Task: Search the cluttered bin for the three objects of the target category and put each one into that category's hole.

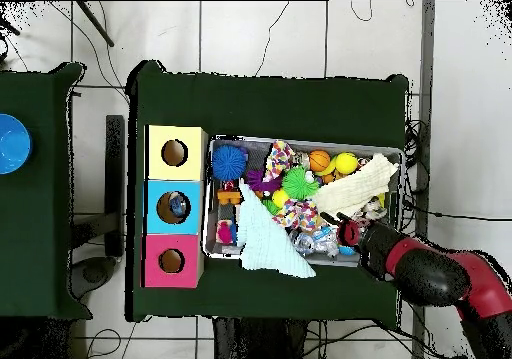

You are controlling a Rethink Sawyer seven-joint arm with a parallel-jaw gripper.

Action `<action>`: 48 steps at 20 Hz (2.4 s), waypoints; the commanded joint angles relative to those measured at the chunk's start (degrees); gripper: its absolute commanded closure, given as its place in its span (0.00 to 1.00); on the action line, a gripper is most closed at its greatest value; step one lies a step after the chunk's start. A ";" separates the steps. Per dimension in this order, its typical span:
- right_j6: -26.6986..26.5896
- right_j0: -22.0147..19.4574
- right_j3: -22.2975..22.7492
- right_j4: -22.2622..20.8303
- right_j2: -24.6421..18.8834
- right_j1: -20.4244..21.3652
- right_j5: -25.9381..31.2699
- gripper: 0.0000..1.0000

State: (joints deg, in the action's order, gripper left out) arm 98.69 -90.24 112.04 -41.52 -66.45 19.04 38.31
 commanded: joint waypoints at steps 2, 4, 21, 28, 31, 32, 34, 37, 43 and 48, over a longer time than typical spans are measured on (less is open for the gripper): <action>-14.40 -0.91 -3.85 -3.87 3.91 -2.97 -0.46 0.00; -14.54 -1.03 -4.00 -3.83 4.10 -3.40 -0.17 0.00; -19.07 -2.85 -6.28 -3.91 4.14 -5.20 2.95 0.00; -20.15 -3.47 -6.63 -4.21 4.14 -6.29 3.16 0.00; -20.06 -3.64 -6.57 -4.71 4.09 -6.67 2.50 0.00; -20.01 -3.68 -6.56 -4.90 4.09 -6.90 2.19 0.00; -20.07 -3.85 -6.61 -5.20 4.11 -7.46 1.67 0.00; -20.42 -4.05 -6.93 -5.18 4.23 -8.32 1.83 0.00; -19.92 -4.60 -7.00 -5.01 5.03 -8.96 2.36 0.00; -20.70 -5.13 -7.31 -5.07 5.21 -9.72 2.91 0.00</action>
State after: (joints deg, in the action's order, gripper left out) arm 98.63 -94.77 111.91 -43.34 -64.89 11.51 38.31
